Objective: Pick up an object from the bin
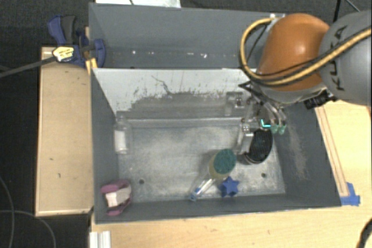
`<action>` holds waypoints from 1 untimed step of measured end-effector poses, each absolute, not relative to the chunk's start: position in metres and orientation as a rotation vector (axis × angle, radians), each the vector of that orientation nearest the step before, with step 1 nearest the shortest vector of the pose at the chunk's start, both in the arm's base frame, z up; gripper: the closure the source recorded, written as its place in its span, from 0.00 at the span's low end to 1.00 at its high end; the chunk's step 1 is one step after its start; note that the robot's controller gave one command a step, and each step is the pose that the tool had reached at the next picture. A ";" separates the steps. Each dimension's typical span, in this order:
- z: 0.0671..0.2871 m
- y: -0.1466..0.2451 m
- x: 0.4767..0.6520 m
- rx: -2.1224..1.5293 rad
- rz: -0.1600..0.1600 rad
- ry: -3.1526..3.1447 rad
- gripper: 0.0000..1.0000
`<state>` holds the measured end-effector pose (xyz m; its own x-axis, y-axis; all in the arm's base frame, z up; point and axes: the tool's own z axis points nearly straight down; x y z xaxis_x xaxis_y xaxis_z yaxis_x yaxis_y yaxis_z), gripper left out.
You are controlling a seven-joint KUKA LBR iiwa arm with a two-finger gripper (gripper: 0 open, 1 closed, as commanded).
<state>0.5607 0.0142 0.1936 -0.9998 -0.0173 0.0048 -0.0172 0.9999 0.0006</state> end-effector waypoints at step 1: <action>0.084 -0.008 0.526 0.113 0.000 -3.134 0.00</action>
Offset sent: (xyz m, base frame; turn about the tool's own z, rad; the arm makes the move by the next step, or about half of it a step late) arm -0.0324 -0.0216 -0.1058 -0.0561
